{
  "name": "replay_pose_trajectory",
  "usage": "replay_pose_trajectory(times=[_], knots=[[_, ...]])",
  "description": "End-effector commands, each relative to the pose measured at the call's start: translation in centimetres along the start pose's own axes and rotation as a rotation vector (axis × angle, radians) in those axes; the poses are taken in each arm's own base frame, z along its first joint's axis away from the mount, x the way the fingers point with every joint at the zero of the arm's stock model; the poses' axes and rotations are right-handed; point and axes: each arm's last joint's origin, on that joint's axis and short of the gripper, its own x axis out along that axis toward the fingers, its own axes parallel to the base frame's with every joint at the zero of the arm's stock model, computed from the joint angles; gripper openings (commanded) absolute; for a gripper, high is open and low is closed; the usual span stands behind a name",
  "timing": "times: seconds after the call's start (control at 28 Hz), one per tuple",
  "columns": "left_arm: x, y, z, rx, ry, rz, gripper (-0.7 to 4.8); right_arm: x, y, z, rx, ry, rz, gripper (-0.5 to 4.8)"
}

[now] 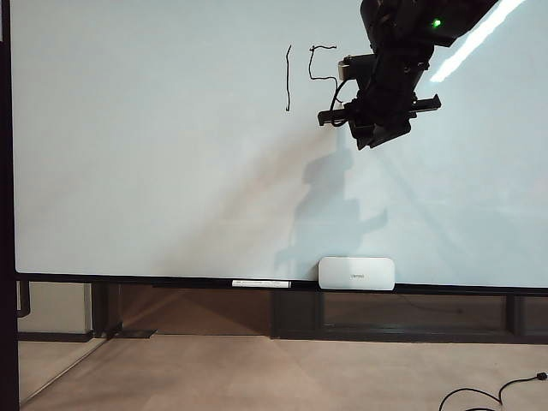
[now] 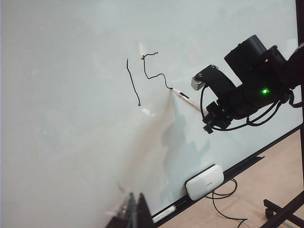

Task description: Reach to the right to find the marker pen, pick it up, and write the number 15 on the whiteboard.

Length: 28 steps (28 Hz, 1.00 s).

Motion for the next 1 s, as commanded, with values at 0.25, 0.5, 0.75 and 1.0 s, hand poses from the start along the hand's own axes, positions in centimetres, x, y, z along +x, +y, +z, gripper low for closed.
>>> replay_pose_trajectory(times=[0.25, 0.5, 0.75, 1.0], knots=[[-0.02, 0.09, 0.30, 0.011, -0.016, 0.006, -0.05, -0.13, 0.22, 0.48, 0.001, -0.030, 0.122, -0.02], [-0.03, 0.09, 0.31, 0.011, -0.016, 0.006, -0.05, -0.17, 0.51, 0.52, -0.014, -0.037, 0.223, -0.02], [-0.03, 0.09, 0.31, 0.011, -0.016, 0.006, -0.05, -0.19, 0.56, 0.54, -0.018, -0.041, 0.242, -0.02], [-0.03, 0.09, 0.31, 0.011, -0.016, 0.006, -0.05, -0.18, 0.53, 0.55, -0.018, -0.040, 0.213, -0.02]])
